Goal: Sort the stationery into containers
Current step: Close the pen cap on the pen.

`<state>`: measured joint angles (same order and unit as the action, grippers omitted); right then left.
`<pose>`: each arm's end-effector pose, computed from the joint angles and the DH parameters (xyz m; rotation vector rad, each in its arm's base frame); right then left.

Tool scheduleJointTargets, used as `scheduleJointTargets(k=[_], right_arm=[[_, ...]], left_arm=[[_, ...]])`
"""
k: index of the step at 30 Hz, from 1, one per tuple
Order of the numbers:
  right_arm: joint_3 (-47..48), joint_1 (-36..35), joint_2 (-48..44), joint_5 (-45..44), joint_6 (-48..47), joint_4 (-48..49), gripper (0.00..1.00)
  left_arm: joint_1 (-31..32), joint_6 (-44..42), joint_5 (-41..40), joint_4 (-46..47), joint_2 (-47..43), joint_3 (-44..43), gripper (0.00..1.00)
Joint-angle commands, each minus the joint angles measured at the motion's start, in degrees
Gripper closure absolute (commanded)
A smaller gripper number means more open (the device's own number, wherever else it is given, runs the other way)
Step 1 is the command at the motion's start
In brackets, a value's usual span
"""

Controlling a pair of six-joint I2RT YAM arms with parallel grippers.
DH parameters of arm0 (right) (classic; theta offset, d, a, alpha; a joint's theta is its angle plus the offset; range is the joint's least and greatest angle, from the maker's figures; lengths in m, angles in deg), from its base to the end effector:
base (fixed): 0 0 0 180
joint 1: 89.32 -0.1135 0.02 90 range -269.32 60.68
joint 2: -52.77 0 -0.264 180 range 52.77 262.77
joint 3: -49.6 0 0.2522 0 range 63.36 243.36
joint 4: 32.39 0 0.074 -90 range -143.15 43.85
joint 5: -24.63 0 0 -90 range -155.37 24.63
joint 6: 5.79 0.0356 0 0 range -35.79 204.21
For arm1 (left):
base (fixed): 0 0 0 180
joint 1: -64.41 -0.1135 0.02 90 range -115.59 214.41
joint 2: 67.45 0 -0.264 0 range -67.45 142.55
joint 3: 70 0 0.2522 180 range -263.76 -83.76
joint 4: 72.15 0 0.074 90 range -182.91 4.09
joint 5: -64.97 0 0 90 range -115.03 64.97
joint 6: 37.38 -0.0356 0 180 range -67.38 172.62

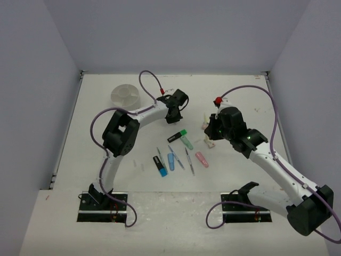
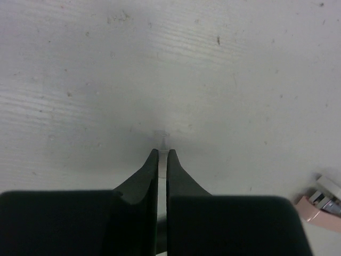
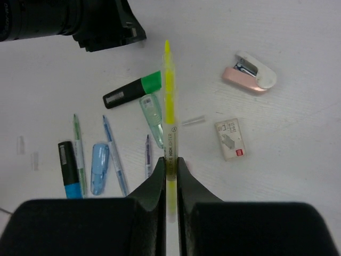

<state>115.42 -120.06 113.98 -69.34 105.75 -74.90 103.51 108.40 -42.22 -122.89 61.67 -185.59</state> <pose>0.1995 0.1158 0.2979 -0.1433 2.2591 0.4170 0.3781 -0.2937 0.1620 -0.4688 2.5754 -0.1726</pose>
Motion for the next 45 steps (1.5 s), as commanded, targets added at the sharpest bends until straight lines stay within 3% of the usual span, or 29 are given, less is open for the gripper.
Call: scheduleJointTargets(k=[1,4,5,7,11,13,19,30,45], right_arm=[[-8.44,-0.11,-8.00,16.85,1.16,15.49,1.00],[-18.01,-0.46,-16.80,27.31,6.20,29.76,1.00],[-20.31,-0.72,-18.30,29.87,8.15,34.41,1.00],[-25.02,-3.26,-19.47,34.49,10.82,42.55,1.00],[-27.21,-12.29,-18.86,27.96,13.30,51.05,1.00],[-26.97,-15.43,-17.70,26.04,14.43,54.03,1.00],[-22.31,-22.12,-13.97,19.83,12.19,53.12,1.00],[-21.10,-22.35,-15.09,14.90,10.02,49.21,1.00],[-19.63,-22.33,-15.60,16.25,8.80,47.96,1.00]], left_arm=[[-0.31,-13.75,6.11,15.29,-18.72,10.33,1.00],[0.01,-19.64,11.02,31.16,-32.91,23.26,1.00],[0.18,-20.96,12.69,31.26,-36.78,27.08,1.00],[1.08,-24.30,21.03,49.52,-47.45,37.89,1.00],[2.53,-23.89,31.83,71.58,-65.89,60.24,1.00],[2.54,-21.86,34.68,78.73,-70.34,65.11,1.00],[2.57,-20.14,38.33,78.79,-76.55,67.42,1.00],[2.61,-19.37,37.97,78.22,-77.26,68.84,1.00],[2.56,-17.93,36.79,80.49,-74.55,67.33,1.00]])
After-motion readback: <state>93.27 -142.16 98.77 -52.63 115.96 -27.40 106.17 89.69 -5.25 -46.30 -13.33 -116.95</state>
